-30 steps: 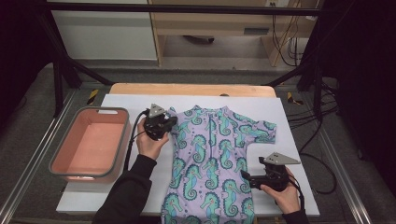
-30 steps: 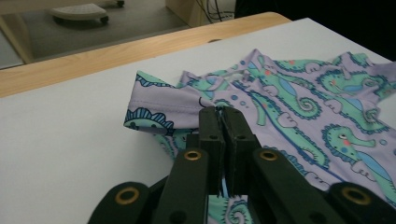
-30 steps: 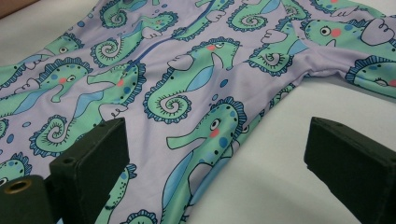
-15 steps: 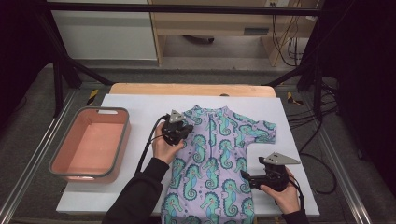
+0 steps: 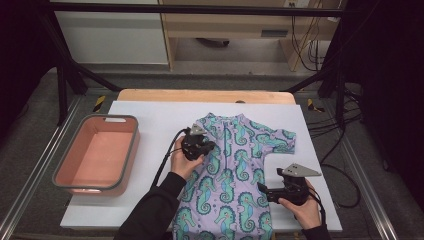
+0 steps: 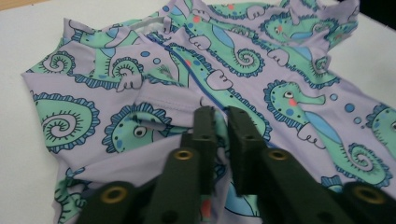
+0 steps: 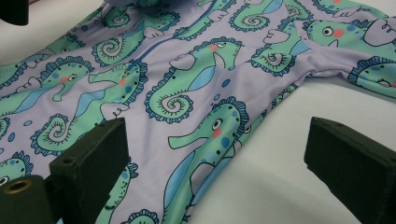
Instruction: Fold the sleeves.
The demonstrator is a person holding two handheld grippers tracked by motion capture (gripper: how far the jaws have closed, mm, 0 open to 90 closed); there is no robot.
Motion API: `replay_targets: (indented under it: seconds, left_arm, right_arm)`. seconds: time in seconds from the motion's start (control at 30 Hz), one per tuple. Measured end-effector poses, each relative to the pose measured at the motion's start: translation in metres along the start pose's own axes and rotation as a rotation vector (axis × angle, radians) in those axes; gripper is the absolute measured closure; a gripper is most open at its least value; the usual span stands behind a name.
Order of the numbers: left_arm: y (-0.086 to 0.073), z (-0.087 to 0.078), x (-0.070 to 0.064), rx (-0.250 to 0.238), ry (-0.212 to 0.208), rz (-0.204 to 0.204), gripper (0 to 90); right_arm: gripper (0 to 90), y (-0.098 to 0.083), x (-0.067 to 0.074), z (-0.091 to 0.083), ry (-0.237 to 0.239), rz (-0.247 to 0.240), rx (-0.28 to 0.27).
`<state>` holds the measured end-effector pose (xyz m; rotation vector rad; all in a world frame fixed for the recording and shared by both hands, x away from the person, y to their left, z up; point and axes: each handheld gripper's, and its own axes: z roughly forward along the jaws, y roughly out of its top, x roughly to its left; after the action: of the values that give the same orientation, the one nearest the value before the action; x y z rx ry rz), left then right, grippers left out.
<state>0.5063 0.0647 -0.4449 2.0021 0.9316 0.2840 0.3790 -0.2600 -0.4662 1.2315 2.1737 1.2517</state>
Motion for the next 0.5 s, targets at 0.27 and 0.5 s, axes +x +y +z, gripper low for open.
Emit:
replay_targets:
  seconds: [0.27, 0.5]
  left_arm:
    - [0.003, -0.021, 0.024, -0.054, 0.083, -0.063, 53.6]
    - [-0.008, -0.014, 0.043, 0.02, 0.133, -0.098, 54.7]
  right_arm:
    - [6.9, 0.0, 0.0, 0.001, -0.001, -0.003, 0.002]
    - [6.9, 0.0, 0.0, 0.001, -0.001, -0.005, 0.003]
